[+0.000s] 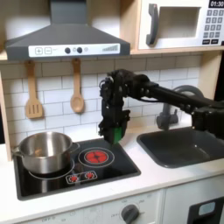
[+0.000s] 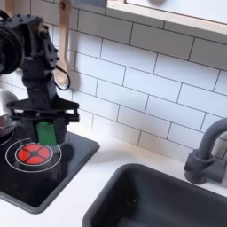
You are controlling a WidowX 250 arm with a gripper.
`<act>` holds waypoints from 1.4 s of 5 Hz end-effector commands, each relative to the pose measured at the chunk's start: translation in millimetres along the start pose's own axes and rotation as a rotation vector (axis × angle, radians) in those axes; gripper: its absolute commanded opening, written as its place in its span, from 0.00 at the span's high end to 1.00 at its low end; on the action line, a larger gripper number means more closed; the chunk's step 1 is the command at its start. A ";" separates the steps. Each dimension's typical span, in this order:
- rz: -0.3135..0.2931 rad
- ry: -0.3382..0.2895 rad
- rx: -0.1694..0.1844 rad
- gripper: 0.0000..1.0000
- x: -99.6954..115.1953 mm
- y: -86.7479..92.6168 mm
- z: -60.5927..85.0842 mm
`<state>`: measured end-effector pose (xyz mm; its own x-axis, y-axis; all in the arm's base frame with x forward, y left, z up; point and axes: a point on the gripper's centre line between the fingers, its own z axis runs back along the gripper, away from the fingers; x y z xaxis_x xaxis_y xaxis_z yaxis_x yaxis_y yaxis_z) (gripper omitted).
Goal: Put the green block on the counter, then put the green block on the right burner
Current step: 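Put the green block on the counter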
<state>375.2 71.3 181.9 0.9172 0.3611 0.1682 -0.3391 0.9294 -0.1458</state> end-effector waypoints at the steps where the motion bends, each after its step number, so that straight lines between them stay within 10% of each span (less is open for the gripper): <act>1: -0.044 0.015 0.005 1.00 1.5 -20.3 -25.6; 7: -0.101 0.044 -0.012 1.00 1.7 -59.1 -56.8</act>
<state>410.4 13.3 135.4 0.9548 0.2604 0.1432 -0.2411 0.9605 -0.1389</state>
